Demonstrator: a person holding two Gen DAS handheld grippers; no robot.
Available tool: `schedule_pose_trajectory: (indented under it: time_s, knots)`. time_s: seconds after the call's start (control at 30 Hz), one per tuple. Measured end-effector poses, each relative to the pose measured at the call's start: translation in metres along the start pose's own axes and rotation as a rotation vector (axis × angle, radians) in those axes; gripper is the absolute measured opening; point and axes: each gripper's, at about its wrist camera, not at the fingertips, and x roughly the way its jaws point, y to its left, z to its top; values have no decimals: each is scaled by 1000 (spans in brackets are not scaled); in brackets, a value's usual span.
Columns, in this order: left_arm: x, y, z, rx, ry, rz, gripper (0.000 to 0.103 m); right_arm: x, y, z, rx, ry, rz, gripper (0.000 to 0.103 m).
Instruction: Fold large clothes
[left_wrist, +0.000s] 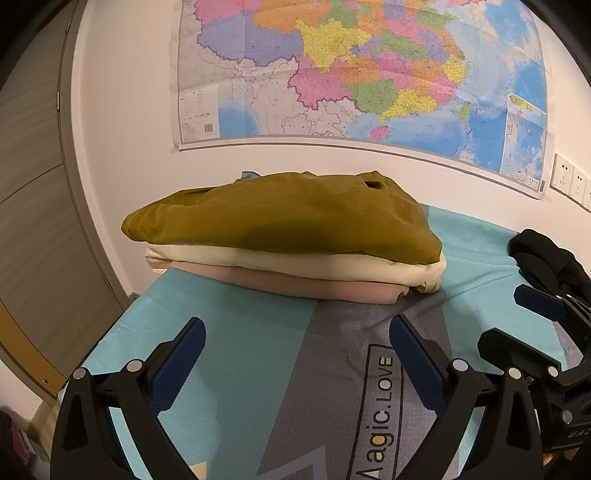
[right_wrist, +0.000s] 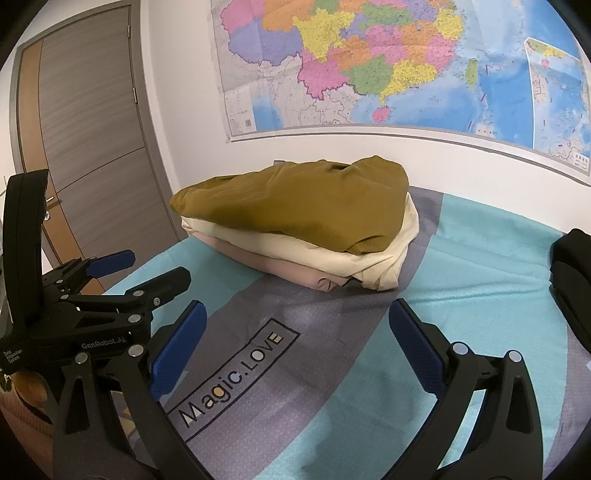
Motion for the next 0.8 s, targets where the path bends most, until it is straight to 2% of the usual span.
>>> schedule_pose_trajectory:
  time_s: [0.8]
  knots:
    - [1, 1, -2, 1, 6, -7, 96, 0, 1, 0, -1, 7, 3, 97]
